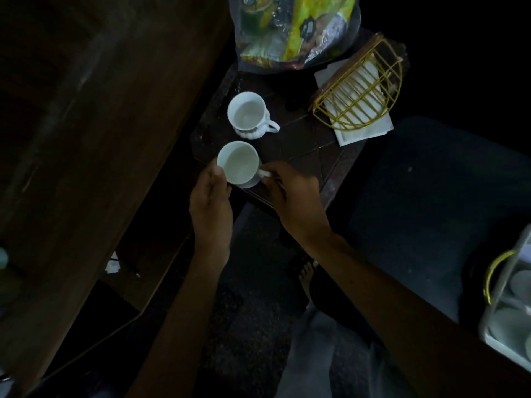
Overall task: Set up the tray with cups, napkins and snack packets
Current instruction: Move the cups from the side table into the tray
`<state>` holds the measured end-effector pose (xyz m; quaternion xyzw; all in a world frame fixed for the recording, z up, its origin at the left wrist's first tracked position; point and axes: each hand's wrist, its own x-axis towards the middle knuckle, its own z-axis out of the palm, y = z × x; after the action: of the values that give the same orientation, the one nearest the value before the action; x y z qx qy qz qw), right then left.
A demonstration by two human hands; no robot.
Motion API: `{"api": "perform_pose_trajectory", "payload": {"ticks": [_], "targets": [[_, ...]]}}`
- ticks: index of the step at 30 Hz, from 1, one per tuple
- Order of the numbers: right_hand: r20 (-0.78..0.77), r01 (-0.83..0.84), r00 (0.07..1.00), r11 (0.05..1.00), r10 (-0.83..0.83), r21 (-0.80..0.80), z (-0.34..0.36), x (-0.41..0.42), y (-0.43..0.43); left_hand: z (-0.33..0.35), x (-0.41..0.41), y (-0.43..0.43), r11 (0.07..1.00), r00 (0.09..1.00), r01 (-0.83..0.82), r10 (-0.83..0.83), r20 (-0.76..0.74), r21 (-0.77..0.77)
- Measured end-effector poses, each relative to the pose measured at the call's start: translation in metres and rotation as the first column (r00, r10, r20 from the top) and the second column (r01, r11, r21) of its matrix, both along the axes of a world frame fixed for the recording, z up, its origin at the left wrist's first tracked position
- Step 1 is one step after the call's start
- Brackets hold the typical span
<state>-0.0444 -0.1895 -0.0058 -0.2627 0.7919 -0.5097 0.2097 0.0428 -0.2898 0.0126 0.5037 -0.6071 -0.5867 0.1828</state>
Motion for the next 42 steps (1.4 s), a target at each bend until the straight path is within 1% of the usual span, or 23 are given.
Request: {"api": "perform_pose_trajectory", "payload": {"ticks": [3,6,11,13,18,22,26,30,33,35,37,40,42], "targets": [[-0.006,0.027,1.000,0.999,-0.027,-0.021,0.004,0.000,0.018,0.006,0.003,0.020,1.000,1.000,-0.010,0.010,-0.005,0.013],[-0.001,0.064,0.998,0.997,-0.064,-0.039,0.009,-0.003,0.045,0.015,0.004,0.046,0.999,0.999,-0.012,0.014,-0.040,0.041],[0.115,0.144,0.984,0.988,-0.138,-0.051,0.020,-0.004,0.116,0.033,0.001,0.110,0.994,0.997,0.033,-0.025,-0.073,0.102],[0.136,0.184,0.974,0.982,-0.178,-0.033,0.027,-0.002,0.148,0.040,-0.002,0.139,0.990,0.995,0.056,-0.045,-0.088,0.126],[0.118,0.327,0.938,0.945,-0.326,0.012,0.043,0.004,0.227,0.055,-0.010,0.213,0.976,0.986,0.119,-0.096,-0.134,0.181],[0.060,0.410,0.908,0.908,-0.415,0.081,0.053,0.002,0.294,0.062,-0.015,0.269,0.950,0.965,0.247,-0.223,-0.140,0.191],[0.085,0.491,0.861,0.864,-0.501,0.113,0.055,0.003,0.357,0.062,-0.023,0.325,0.907,0.924,0.381,-0.366,-0.110,0.178],[0.041,0.573,0.809,0.803,-0.586,0.163,0.053,0.002,0.420,0.059,-0.032,0.378,0.847,0.871,0.492,-0.480,-0.110,0.199],[0.042,0.601,0.783,0.773,-0.620,0.205,0.048,-0.001,0.467,0.055,-0.040,0.416,0.790,0.817,0.575,-0.570,-0.090,0.213],[0.027,0.602,0.782,0.765,-0.623,0.230,0.044,-0.001,0.496,0.050,-0.045,0.439,0.749,0.773,0.629,-0.632,-0.063,0.208],[0.005,0.609,0.777,0.755,-0.629,0.244,0.038,0.001,0.520,0.043,-0.050,0.458,0.711,0.736,0.666,-0.675,-0.048,0.224],[0.030,0.628,0.754,0.734,-0.656,0.259,0.024,0.004,0.548,0.034,-0.056,0.478,0.665,0.693,0.698,-0.721,-0.015,0.265],[0.044,0.635,0.743,0.723,-0.668,0.271,0.013,0.007,0.561,0.030,-0.059,0.486,0.660,0.686,0.700,-0.728,-0.001,0.273]]}}
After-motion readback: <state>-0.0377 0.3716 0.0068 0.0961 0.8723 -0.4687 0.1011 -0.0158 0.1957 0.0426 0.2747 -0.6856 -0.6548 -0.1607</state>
